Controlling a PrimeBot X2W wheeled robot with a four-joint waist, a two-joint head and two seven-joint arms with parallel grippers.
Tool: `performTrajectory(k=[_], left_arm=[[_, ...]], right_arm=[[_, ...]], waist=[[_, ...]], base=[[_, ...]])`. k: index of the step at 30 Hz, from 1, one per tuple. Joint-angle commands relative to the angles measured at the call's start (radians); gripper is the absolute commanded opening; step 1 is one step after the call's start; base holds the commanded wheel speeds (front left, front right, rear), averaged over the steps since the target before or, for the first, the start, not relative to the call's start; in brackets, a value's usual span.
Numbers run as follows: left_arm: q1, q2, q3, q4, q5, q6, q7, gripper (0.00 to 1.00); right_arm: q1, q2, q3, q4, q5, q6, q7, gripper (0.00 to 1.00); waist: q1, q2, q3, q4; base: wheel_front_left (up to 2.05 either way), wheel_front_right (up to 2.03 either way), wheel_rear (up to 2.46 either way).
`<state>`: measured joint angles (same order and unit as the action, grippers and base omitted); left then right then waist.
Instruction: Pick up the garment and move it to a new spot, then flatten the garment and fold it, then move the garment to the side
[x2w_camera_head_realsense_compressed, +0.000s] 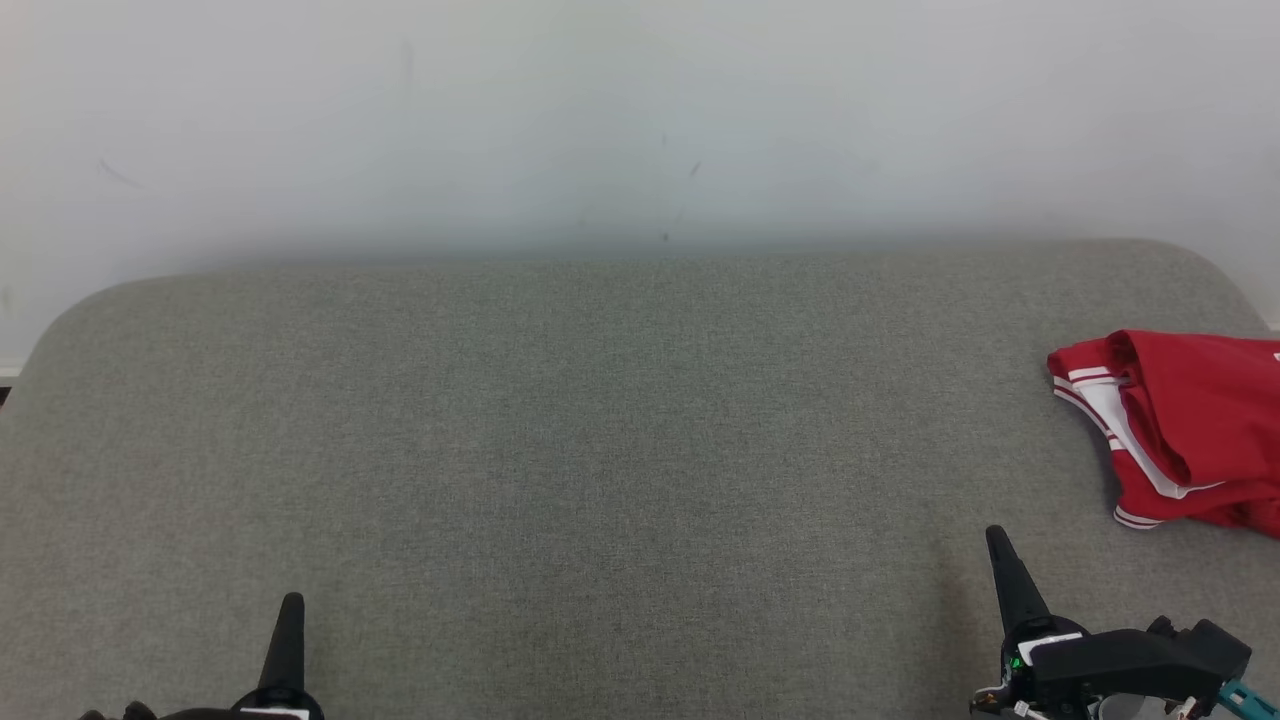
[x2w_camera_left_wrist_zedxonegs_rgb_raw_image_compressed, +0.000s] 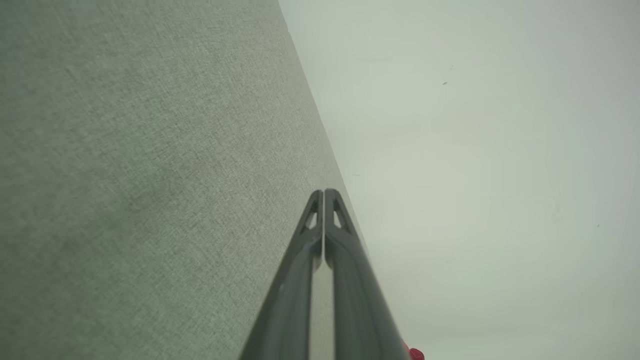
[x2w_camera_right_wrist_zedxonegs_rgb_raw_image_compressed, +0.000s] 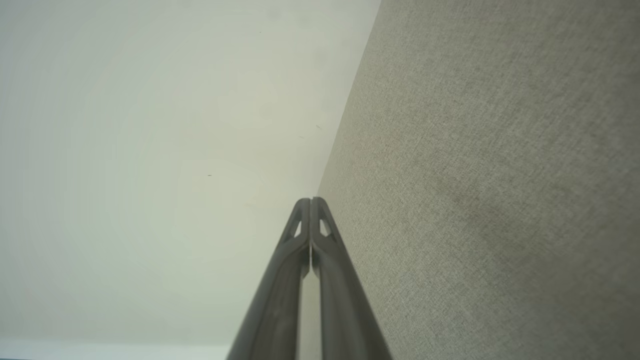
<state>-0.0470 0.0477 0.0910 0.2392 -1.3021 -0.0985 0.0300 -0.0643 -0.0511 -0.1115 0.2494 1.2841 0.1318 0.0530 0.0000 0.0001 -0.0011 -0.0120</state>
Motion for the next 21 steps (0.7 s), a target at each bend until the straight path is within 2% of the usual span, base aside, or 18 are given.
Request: performTrajectory(k=[1, 21], left_arm=[[-0.019, 0.003, 0.004, -0.003, -0.024, -0.008, 0.008, 0.00], [-0.046, 0.004, 0.014, 0.002, -0.173, -0.022, 0.049, 0.00]], right_arm=[[-0.014, 0.001, -0.001, -0.008, 0.027, -0.001, 0.006, 0.00], [-0.032, 0.001, -0.002, -0.007, 0.181, -0.002, 0.035, 0.00]], waist=[[0.0000, -0.0001, 0.000, 0.000], [0.0000, -0.0001, 0.002, 0.006]], base=[[0.00, 0.00, 0.00], [0.00, 0.00, 0.00]])
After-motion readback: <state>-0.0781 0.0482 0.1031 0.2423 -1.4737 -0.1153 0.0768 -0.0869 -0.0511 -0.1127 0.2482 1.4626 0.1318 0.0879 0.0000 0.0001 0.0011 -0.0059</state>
